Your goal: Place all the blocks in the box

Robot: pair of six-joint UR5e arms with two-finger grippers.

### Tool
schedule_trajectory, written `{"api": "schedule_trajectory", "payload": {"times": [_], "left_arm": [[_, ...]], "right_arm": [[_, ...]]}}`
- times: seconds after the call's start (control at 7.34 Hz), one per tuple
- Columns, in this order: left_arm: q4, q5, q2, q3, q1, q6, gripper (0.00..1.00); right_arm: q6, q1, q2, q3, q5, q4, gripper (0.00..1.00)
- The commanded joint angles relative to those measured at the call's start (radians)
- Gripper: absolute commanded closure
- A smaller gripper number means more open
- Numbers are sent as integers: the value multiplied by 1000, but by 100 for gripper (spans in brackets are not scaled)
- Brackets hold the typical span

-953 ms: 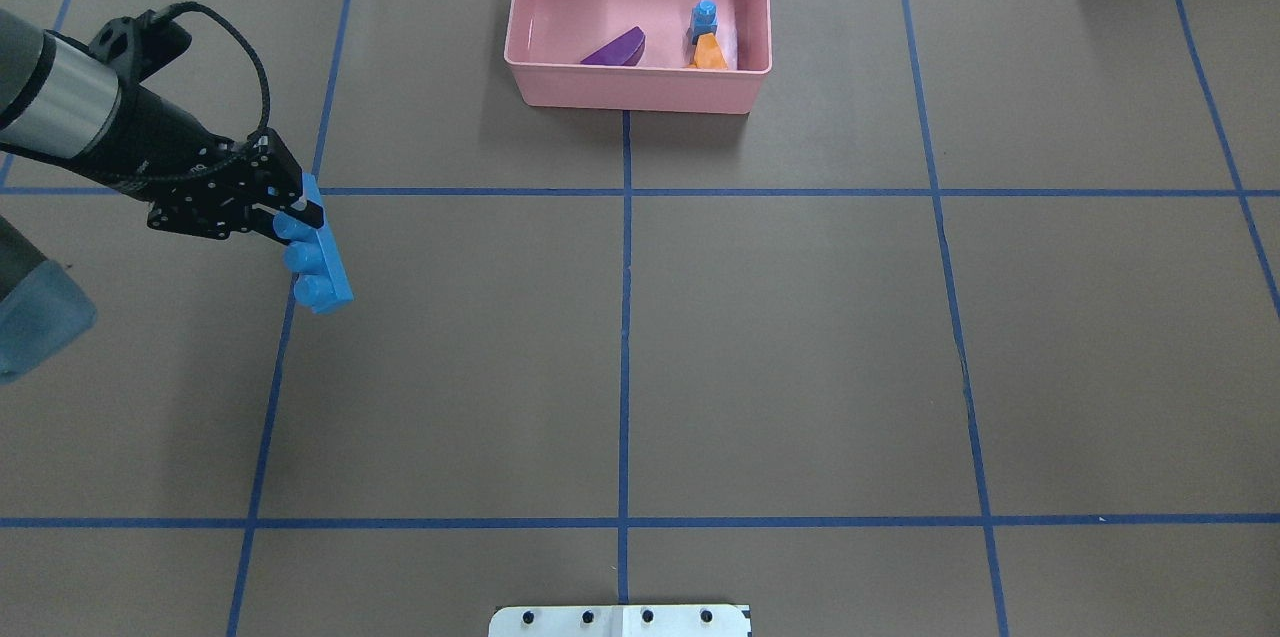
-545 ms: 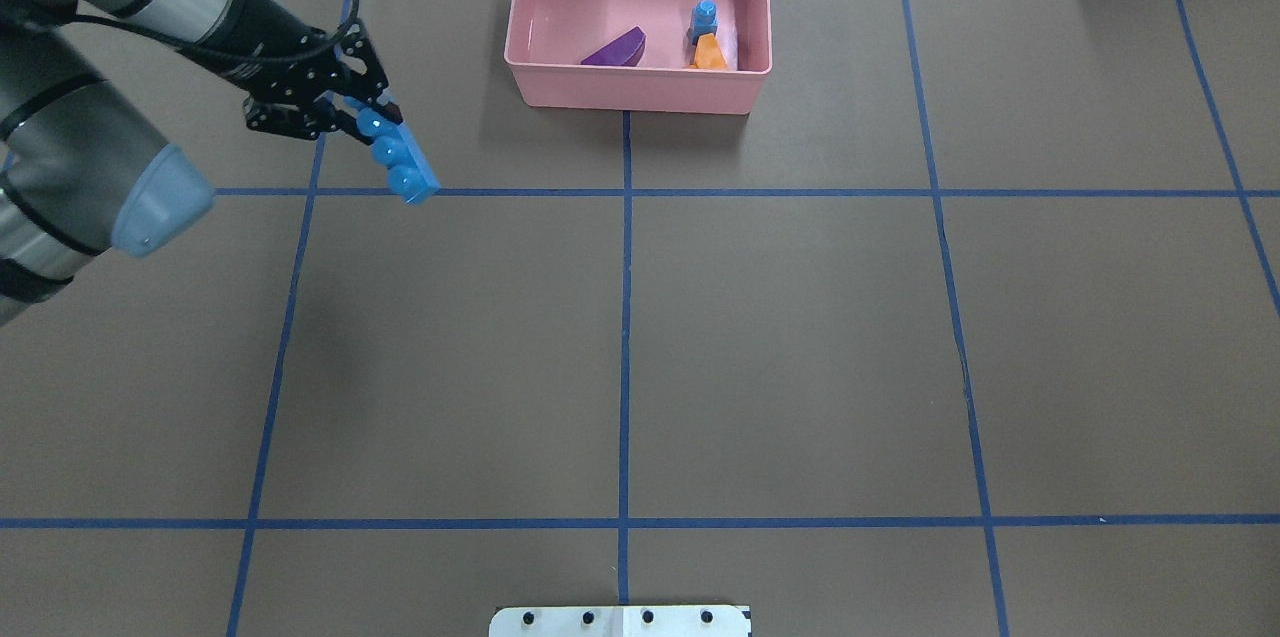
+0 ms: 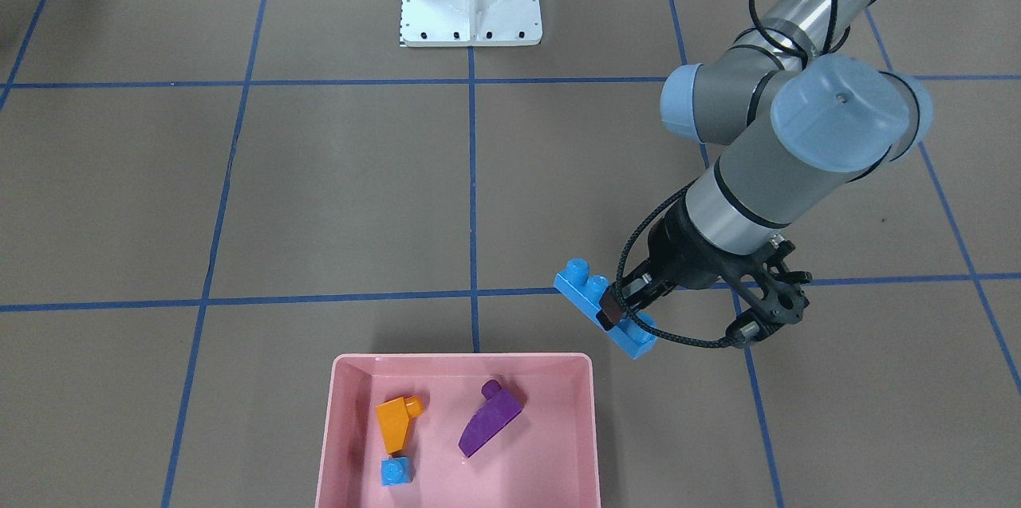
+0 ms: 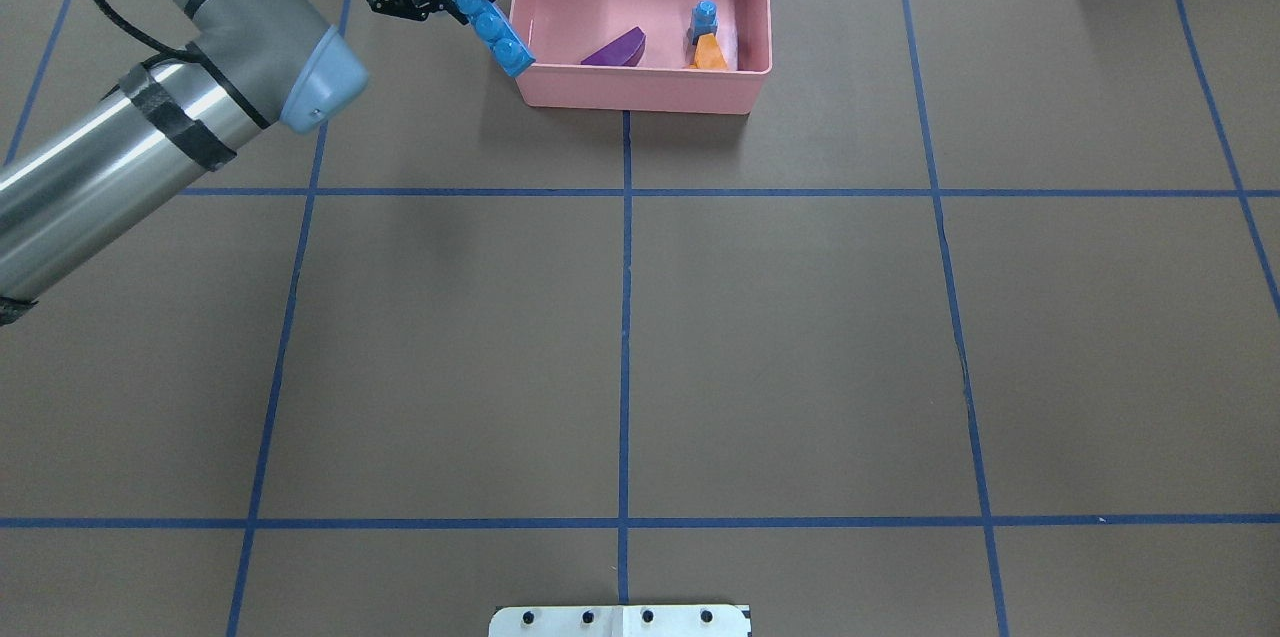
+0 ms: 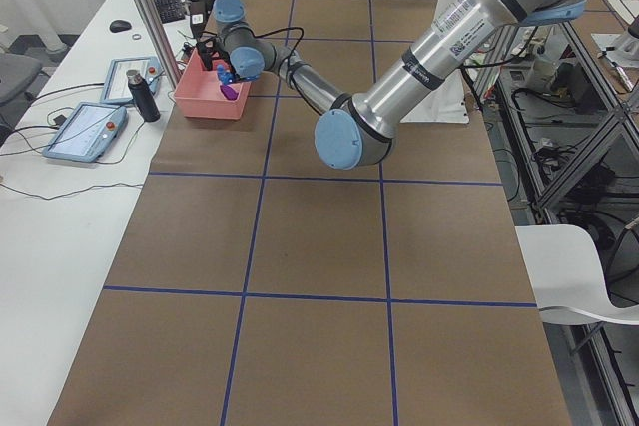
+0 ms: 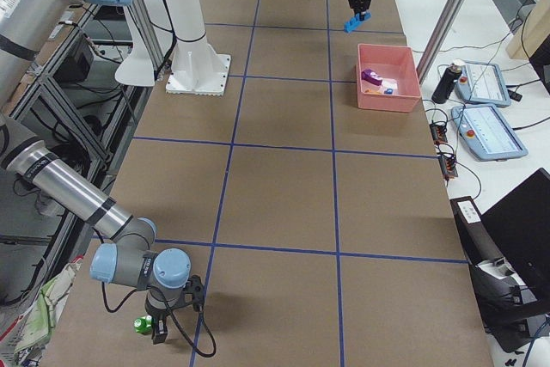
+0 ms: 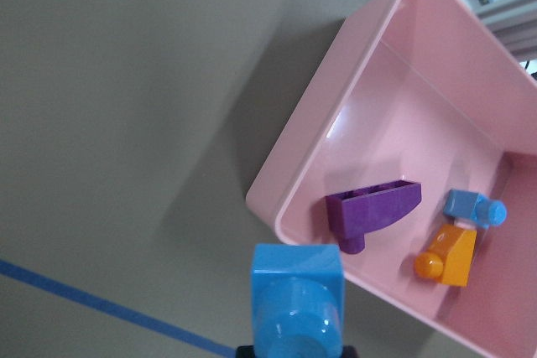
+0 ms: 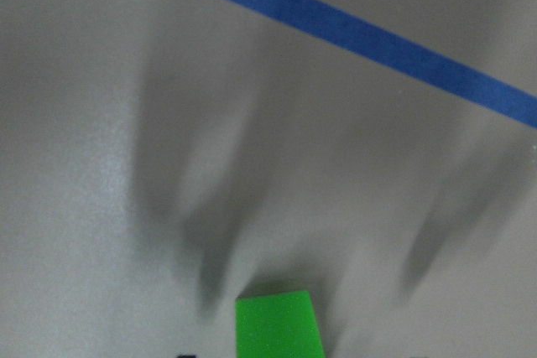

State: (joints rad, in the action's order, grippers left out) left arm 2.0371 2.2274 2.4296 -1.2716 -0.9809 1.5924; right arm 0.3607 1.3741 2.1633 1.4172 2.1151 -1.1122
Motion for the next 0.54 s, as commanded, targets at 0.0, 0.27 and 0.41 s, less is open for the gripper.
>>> {"api": "schedule_trajectory", "payload": {"times": [0.0,0.27,0.41], "left_arm": [[38,-132,168,193,7,120,100],[201,-346,307,423,76,328,100],[203,-357,316,425,86,386,100]], "right_arm": [[7,25,1,-1,2,0,100],[12,29,6,0,2,0,100],[14,33,6,6,3,0,100]]}}
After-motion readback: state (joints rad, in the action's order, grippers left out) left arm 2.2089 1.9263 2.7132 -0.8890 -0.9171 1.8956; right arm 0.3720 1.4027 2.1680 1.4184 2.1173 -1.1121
